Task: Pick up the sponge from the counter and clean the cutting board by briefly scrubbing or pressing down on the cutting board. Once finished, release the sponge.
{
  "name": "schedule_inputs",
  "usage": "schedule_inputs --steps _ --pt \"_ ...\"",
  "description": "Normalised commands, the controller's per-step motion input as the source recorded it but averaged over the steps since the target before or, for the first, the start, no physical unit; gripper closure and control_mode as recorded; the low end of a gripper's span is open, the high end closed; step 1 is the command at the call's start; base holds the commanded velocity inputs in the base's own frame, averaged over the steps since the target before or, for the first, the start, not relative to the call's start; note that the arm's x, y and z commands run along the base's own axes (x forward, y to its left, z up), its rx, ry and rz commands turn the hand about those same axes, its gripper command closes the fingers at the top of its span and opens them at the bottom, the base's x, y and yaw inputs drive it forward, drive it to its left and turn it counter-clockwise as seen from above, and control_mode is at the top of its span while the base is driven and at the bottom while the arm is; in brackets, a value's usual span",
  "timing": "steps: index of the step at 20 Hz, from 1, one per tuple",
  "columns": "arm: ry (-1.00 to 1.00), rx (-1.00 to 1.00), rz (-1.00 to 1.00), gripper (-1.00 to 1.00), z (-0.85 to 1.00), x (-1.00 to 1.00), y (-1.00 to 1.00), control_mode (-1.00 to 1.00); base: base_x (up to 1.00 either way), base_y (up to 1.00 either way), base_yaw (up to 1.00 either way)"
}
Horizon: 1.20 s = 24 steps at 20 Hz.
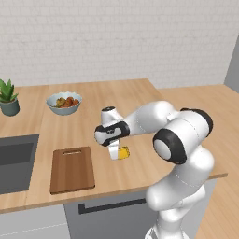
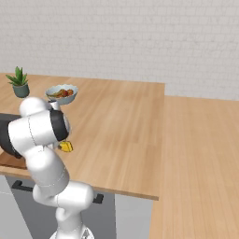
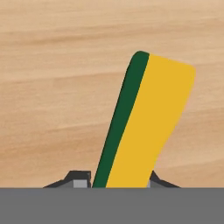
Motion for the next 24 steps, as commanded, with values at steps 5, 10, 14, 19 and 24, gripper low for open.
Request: schedule_inputs --steps 5,10,14,19,24 --pt "0.00 -0.05 -0.06 -1.00 0.00 0.00 0.00 -1.00 0.00 0.00 0.00" --pt "0.00 -0.01 -0.05 -1.00 0.04 -0.01 -0.01 -1.00 0.00 0.00 0.00" --pt "0.00 -0.01 -0.04 -1.00 0.05 0.00 0.00 -1.00 0.00 0.00 0.00" --pt "0.00 0.00 -0.03 -1.00 0.37 -0.12 0.00 -1.00 0.00 0.00 0.00" --pt "-0.04 0.00 -0.03 -1.00 0.81 -0.22 0.00 -1.00 0.00 0.00 0.00"
